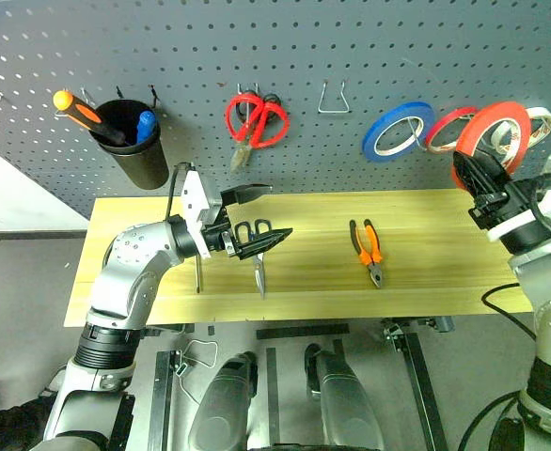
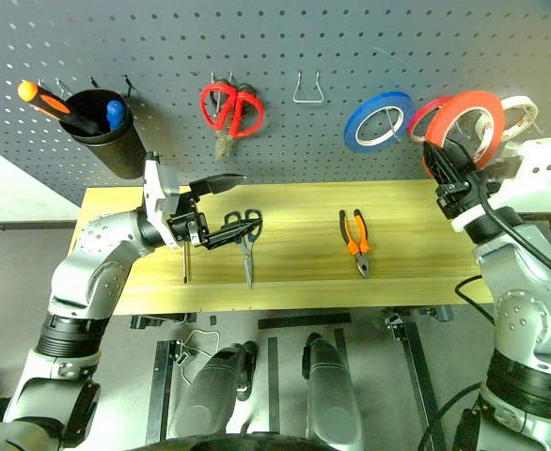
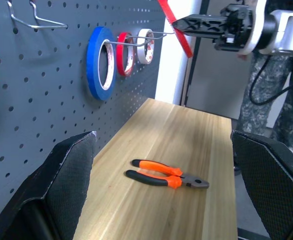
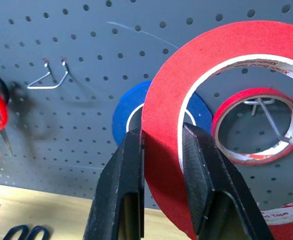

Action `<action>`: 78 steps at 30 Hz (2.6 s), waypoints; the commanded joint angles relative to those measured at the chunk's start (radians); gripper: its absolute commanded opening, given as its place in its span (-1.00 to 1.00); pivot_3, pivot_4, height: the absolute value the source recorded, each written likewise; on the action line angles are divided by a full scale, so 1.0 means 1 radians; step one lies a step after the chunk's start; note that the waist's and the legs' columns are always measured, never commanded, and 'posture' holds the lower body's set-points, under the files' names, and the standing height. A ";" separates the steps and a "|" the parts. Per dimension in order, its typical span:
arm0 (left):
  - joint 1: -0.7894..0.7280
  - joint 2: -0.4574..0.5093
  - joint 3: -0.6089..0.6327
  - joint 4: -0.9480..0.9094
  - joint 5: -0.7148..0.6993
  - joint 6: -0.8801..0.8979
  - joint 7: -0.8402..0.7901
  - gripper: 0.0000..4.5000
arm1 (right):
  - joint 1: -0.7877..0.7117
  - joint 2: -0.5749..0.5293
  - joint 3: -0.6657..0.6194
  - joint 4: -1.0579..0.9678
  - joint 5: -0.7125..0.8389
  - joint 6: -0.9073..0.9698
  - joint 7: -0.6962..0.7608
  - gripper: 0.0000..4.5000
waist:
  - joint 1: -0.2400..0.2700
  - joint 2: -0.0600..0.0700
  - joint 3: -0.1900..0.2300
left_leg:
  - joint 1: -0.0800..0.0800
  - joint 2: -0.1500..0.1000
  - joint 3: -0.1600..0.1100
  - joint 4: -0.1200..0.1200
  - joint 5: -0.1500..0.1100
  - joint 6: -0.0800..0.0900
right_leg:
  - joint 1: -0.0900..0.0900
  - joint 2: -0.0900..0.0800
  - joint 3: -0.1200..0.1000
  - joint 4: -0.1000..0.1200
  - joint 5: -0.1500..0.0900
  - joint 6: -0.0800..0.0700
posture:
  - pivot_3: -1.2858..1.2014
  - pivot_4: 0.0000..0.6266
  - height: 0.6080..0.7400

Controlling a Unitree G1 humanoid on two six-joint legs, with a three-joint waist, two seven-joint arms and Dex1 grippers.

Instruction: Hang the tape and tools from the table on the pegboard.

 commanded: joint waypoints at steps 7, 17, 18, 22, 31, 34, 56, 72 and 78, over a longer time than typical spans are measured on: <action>0.009 0.013 0.009 -0.057 -0.017 -0.010 0.007 1.00 | -0.046 -0.017 0.013 0.094 -0.037 -0.093 0.048 -0.69 | 0.000 0.000 0.000 | 0.000 0.000 0.000 0.000 0.000 0.000 | 0.000 0.000 0.000 0.000 0.000 0.000 | 0.11 0.07 1.00; 0.003 0.016 0.011 -0.060 -0.022 -0.007 0.007 1.00 | -0.077 0.004 0.055 0.166 -0.071 -0.131 0.064 -0.69 | 0.000 0.000 0.000 | 0.000 0.000 0.000 0.000 0.000 0.000 | 0.000 0.000 0.000 0.000 0.000 0.000 | 0.11 0.07 1.00; 0.001 0.017 0.011 -0.060 -0.023 -0.006 0.007 1.00 | -0.086 0.008 0.068 0.188 -0.079 -0.139 0.070 -0.69 | 0.000 0.000 0.000 | 0.000 0.000 0.000 0.000 0.000 0.000 | 0.000 0.000 0.000 0.000 0.000 0.000 | 0.11 0.08 1.00; -0.007 0.015 0.012 -0.057 -0.022 -0.011 0.012 1.00 | -0.151 0.034 0.127 0.335 -0.135 -0.204 0.102 -0.69 | -0.002 0.000 0.000 | 0.000 0.000 0.000 0.000 0.000 0.000 | 0.000 0.000 0.000 0.000 0.000 0.000 | 0.11 0.09 1.00; -0.010 0.015 0.020 -0.067 -0.020 -0.019 0.040 1.00 | -0.285 0.065 0.167 0.632 -0.238 -0.338 0.119 -0.70 | -0.004 0.000 0.000 | 0.000 0.000 0.001 0.001 0.001 0.000 | 0.000 0.000 0.000 0.001 0.000 0.000 | 0.12 0.07 1.00; -0.006 0.015 0.019 -0.071 -0.019 -0.020 0.047 1.00 | -0.303 0.066 0.174 0.680 -0.265 -0.356 0.105 -0.54 | -0.002 0.000 0.000 | 0.000 0.000 0.001 0.001 0.001 0.000 | 0.000 0.000 0.000 0.001 0.000 0.000 | 0.12 0.07 1.00; 0.062 0.065 0.030 -0.126 0.001 -0.005 0.092 1.00 | 0.028 0.057 0.230 0.121 -0.328 0.013 -0.089 0.99 | -0.001 0.000 0.000 | 0.000 0.000 0.000 0.001 0.001 -0.001 | -0.001 0.000 0.001 0.001 0.000 0.000 | 0.12 0.11 1.00; 0.158 0.209 -0.060 -0.154 0.090 0.187 0.137 1.00 | -0.042 0.174 0.361 -0.058 -0.436 0.333 -0.353 0.99 | -0.005 0.004 0.034 | -0.002 0.000 0.000 -0.001 -0.001 0.003 | -0.004 0.000 0.001 0.001 0.000 -0.001 | 0.10 0.37 1.00; 0.201 0.209 -0.057 -0.199 0.080 0.198 0.135 1.00 | -0.087 0.189 0.379 0.079 -0.512 0.353 -0.405 0.99 | -0.007 0.004 0.046 | -0.008 0.000 0.001 -0.001 0.000 0.002 | -0.010 0.000 0.001 0.002 0.000 -0.001 | 0.10 0.42 1.00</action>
